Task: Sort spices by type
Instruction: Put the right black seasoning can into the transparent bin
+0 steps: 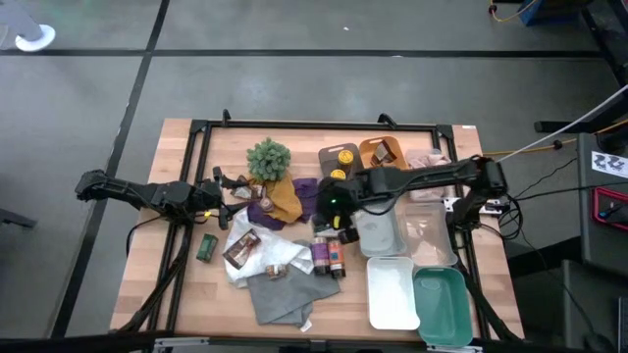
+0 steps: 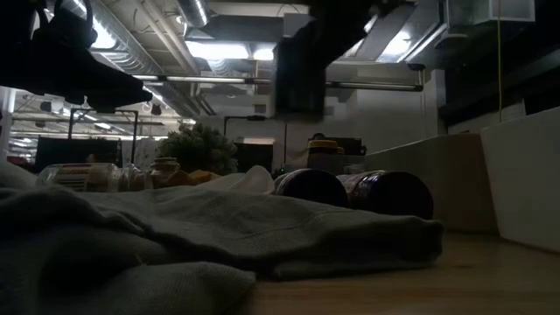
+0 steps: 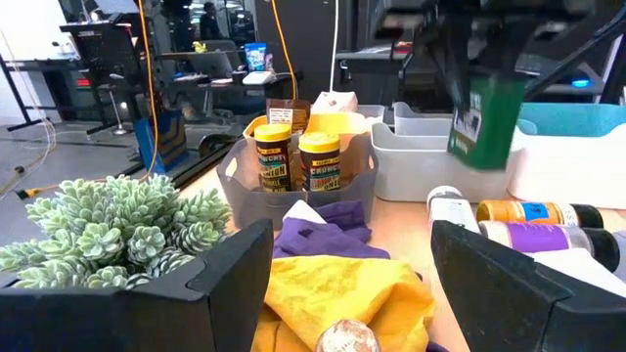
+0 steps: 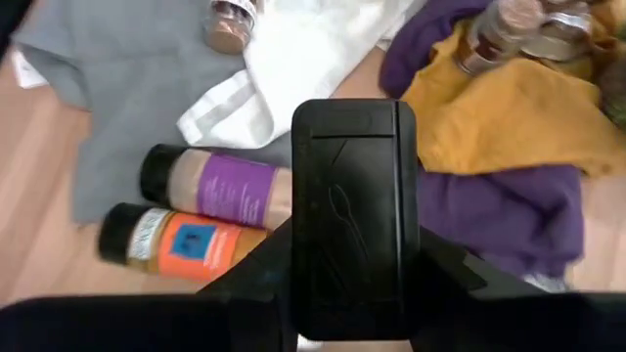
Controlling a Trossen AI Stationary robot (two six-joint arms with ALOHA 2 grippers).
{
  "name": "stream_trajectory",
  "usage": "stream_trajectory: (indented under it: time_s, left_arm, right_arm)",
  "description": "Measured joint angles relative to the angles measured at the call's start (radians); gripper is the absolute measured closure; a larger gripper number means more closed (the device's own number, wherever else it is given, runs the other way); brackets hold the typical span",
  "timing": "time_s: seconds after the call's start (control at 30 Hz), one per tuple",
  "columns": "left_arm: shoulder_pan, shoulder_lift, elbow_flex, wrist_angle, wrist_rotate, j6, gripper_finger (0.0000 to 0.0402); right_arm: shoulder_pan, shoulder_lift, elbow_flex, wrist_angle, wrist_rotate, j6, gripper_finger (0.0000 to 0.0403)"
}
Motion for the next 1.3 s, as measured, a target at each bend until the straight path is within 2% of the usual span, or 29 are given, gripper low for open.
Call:
stream_trajectory:
  time_s: [0.17,0.53,0.7,0.93,1.17,1.3]
  left_arm:
    - [0.0,0.0,0.0,0.0,0.0,-0.004,0.0139]
    - [0.0,0.0,0.0,-0.002,0.0,-0.086,0.0139]
    - [0.0,0.0,0.0,-0.003,0.0,-0.086,0.0139]
    - [0.0,0.0,0.0,-0.004,0.0,-0.086,0.0139]
    - [0.0,0.0,0.0,-0.004,0.0,-0.086,0.0139]
    - [0.0,0.0,0.001,-0.004,0.0,-0.086,0.0139]
  right_arm:
    - [0.0,-0.085,0.0,-0.084,0.003,0.058,0.0275]
    - [0.0,-0.193,0.001,-0.372,0.097,0.226,0.0275]
    - [0.049,-0.238,-0.015,-0.471,0.182,0.292,0.0275]
    - [0.15,-0.435,-0.221,-0.462,0.303,0.517,0.0275]
    - [0.259,-0.663,-0.473,-0.422,0.369,0.81,0.0268]
    - [0.31,-0.752,-0.582,-0.422,0.403,0.927,0.0275]
